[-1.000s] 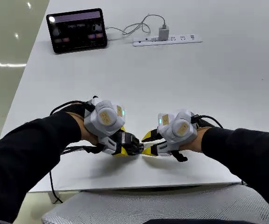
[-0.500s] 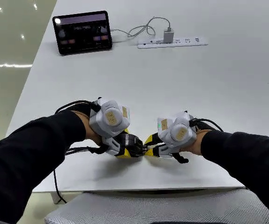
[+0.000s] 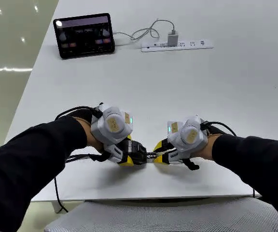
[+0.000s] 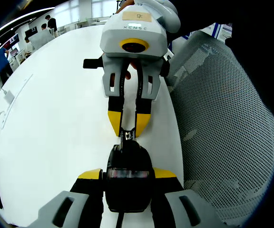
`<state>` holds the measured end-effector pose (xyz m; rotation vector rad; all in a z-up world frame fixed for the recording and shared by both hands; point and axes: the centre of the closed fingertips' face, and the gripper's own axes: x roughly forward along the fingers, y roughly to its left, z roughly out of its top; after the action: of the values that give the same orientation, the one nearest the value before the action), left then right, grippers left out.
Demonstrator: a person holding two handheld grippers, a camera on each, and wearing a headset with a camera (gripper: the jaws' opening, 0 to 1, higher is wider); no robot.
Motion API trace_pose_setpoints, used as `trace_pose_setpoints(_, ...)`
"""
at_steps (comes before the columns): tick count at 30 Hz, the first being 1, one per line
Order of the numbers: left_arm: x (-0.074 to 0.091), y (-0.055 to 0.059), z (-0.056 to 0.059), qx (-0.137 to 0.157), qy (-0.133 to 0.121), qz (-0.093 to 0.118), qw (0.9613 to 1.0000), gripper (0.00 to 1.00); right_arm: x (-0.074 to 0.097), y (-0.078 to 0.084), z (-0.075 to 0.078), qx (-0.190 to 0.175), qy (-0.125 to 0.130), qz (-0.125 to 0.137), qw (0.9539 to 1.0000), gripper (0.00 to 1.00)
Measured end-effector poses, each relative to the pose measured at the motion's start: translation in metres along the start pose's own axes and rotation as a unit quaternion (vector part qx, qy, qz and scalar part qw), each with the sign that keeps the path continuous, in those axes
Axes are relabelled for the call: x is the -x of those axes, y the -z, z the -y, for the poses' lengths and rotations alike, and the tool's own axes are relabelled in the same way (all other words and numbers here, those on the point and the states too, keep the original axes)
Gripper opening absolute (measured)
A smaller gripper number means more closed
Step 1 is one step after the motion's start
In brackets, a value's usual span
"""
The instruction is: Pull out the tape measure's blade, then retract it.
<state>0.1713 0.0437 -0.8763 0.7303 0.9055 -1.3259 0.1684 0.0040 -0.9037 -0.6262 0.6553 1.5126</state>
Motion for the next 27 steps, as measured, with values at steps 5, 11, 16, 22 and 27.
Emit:
trace_pose_setpoints(5, 0.000, 0.000, 0.000, 0.000, 0.001, 0.002, 1.0000, 0.34, -0.006, -0.003, -0.001, 0.007, 0.000, -0.006, 1.0000, 0.12)
trace_pose_setpoints(11, 0.000, 0.000, 0.002, -0.003, 0.001, -0.001, 1.0000, 0.34, -0.012, -0.009, -0.002, 0.011, 0.000, -0.003, 0.9999, 0.11)
trace_pose_setpoints(16, 0.001, 0.000, 0.000, 0.006, 0.000, 0.006, 1.0000, 0.34, -0.009, -0.006, 0.001, -0.005, 0.005, -0.001, 1.0000, 0.10)
trace_pose_setpoints(22, 0.001, 0.000, 0.001, 0.005, -0.002, 0.009, 1.0000, 0.34, -0.004, -0.002, 0.000, -0.003, 0.005, -0.008, 1.0000, 0.10)
trace_pose_setpoints(27, 0.001, 0.000, 0.001, 0.002, -0.003, 0.006, 1.0000, 0.34, 0.000, 0.003, 0.000, -0.012, 0.002, -0.008, 0.9999, 0.10)
